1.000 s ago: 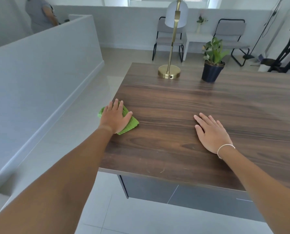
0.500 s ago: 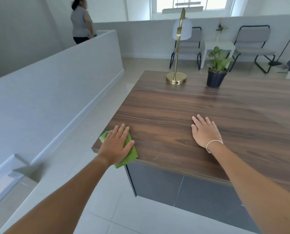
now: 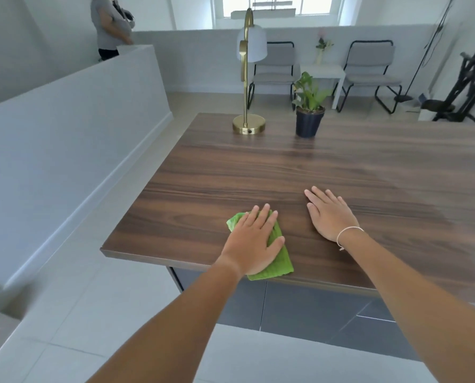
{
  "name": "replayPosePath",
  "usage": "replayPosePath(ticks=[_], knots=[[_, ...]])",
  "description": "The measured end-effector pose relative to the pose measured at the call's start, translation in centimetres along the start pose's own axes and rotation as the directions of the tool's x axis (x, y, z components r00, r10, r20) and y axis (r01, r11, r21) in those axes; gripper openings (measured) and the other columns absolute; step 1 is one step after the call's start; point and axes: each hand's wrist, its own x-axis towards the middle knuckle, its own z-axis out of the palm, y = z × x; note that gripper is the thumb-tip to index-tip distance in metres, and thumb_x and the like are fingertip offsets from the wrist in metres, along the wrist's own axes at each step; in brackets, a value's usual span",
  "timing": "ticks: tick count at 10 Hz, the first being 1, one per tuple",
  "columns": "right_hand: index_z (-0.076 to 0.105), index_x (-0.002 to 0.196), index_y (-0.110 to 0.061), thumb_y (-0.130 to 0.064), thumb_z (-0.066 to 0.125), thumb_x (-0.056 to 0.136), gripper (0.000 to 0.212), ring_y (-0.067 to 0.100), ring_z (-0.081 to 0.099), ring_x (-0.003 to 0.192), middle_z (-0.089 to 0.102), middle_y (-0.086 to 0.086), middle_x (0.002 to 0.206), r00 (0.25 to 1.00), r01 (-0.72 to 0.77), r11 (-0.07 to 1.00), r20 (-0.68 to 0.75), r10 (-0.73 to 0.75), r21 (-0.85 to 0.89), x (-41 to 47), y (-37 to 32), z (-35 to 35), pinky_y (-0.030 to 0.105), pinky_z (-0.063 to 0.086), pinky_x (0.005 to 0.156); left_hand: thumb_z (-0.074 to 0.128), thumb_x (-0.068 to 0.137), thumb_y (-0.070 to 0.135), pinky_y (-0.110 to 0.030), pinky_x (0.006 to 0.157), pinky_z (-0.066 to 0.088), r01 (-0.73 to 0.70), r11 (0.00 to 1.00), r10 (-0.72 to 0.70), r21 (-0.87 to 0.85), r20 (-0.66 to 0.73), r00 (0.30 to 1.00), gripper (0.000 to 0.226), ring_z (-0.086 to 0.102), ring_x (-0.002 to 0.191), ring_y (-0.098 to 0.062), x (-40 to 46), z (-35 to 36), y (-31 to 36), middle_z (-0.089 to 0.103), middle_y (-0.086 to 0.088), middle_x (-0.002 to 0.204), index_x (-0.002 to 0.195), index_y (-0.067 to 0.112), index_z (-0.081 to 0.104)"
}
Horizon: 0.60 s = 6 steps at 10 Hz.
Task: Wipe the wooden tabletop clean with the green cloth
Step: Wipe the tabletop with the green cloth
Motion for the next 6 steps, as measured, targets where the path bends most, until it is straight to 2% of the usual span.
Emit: replayPosePath(ticks=[2, 3, 4, 6], knots=[[0.021, 0.148, -0.027, -0.031, 0.019, 0.100, 0.048, 0.021, 0.011, 0.146, 0.015, -0.008, 0.158, 1.000, -0.005, 1.000, -0.017, 0.005, 0.000, -1.2, 0.1, 0.9, 0.037, 0.007, 0.118, 0.029, 0.095, 0.045, -0.033, 0.117, -0.001, 0.222, 0.975, -0.221, 0.025, -0.028, 0.975, 0.062, -0.001, 0.147, -0.021, -4.6, -2.6, -11.2, 0.003, -0.003, 0.160, 0.149, 0.020, 0.010], [0.021, 0.148, -0.027, -0.031, 0.019, 0.100, 0.048, 0.022, 0.011, 0.146, 0.016, -0.007, 0.158, 0.999, -0.004, 1.000, -0.039, 0.004, -0.008, -0.9, 0.0, 0.9, 0.037, 0.007, 0.118, 0.026, 0.095, 0.046, -0.037, 0.118, 0.002, 0.309, 0.950, -0.308, 0.048, -0.036, 0.951, 0.063, 0.001, 0.147, -0.024, -4.4, -3.4, -14.2, 0.004, -0.004, 0.160, 0.149, 0.018, 0.010], [0.022, 0.148, -0.026, -0.030, 0.020, 0.100, 0.048, 0.022, 0.012, 0.146, 0.017, -0.007, 0.158, 0.998, -0.016, 1.000, -0.064, 0.015, -0.015, -0.4, 0.2, 0.7, 0.038, 0.008, 0.118, 0.025, 0.095, 0.047, -0.040, 0.118, 0.003, 0.329, 0.941, -0.324, 0.076, -0.064, 0.944, 0.064, 0.002, 0.147, -0.028, -1.6, -3.2, -12.3, 0.005, -0.008, 0.160, 0.149, 0.015, 0.010], [0.022, 0.147, -0.027, -0.031, 0.020, 0.100, 0.048, 0.022, 0.012, 0.146, 0.017, -0.007, 0.158, 0.998, -0.025, 1.000, -0.051, 0.024, -0.011, -0.2, 0.8, 0.6, 0.038, 0.008, 0.118, 0.023, 0.095, 0.048, -0.038, 0.118, -0.002, 0.162, 0.985, -0.162, 0.056, -0.011, 0.987, 0.065, -0.003, 0.147, -0.026, 1.7, -1.0, -4.0, 0.001, -0.008, 0.160, 0.149, 0.015, 0.006]])
